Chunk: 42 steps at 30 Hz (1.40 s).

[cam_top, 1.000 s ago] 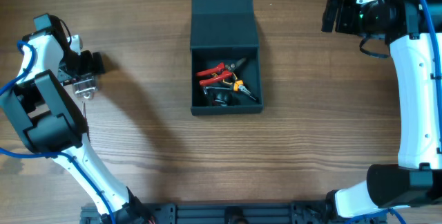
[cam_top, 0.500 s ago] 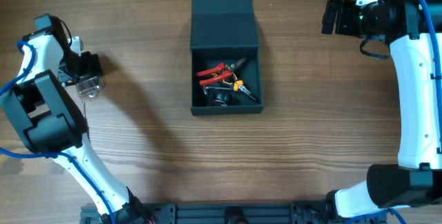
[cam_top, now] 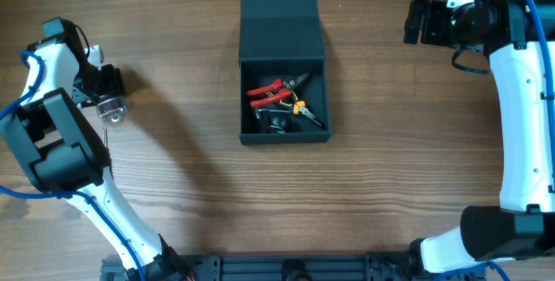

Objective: Pack container
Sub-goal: 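Lower the left gripper and grasp the clear screwdriver case, then carry the screwdriver case into the box and release it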

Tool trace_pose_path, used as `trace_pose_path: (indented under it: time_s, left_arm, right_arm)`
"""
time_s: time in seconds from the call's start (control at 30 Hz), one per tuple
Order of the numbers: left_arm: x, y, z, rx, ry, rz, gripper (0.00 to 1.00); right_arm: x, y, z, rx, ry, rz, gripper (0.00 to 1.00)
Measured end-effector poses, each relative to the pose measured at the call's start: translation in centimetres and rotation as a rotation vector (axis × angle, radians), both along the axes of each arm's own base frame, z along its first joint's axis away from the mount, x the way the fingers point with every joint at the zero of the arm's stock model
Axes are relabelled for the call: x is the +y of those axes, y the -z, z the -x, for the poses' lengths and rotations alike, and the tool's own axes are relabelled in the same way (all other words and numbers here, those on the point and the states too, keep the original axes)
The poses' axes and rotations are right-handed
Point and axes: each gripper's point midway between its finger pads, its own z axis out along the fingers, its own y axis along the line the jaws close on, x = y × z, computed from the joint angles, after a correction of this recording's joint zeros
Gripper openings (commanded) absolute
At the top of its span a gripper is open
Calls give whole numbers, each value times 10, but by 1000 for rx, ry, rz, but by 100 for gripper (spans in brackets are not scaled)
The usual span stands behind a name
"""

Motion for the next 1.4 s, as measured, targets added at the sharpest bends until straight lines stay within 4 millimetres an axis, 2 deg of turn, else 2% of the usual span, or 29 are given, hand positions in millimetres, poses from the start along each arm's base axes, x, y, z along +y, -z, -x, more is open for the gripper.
trace_pose_path:
  time_s: [0.1,0.27,0.33,0.7,0.83,0.93,1.07,1.1,1.17,1.2,1.3,1.4]
  left_arm:
    - [0,0,0,0,0,0,44]
    - [0,0,0,1,0,0,20]
    - [0,0,1,3,0,1,5]
    - [-5,-2,5,21,-3,13,4]
    - [-24,-14,7,28,20,36,4]
    - [-50,-47,1,-19,78,34,4]
    - [-92,-116,-9,-147,195,0,4]
    - [-122,-163,-14,-258,284,-22,4]
    - [-150,-202,-16,-358,398,-47,4]
    - [-173,-226,-14,-422,508,-69,4]
    - [-236,-270,-2,-557,803,-112,4]
    - [-292,-290,9,-641,1094,-151,4]
  right_arm:
    - [0,0,0,0,0,0,100]
    - [0,0,0,0,0,0,100]
    - [0,0,0,0,0,0,100]
    - [0,0,0,0,0,0,100]
    - [0,0,0,0,0,0,100]
    - [0,0,0,0,0,0,100]
    - [0,0,0,0,0,0,100]
    - [0,0,0,1,0,0,100]
    - [0,0,0,0,0,0,100]
    - [0,0,0,0,0,0,100]
    - [0,0,0,1,0,0,100]
    - [0,1,1,5,0,0,100]
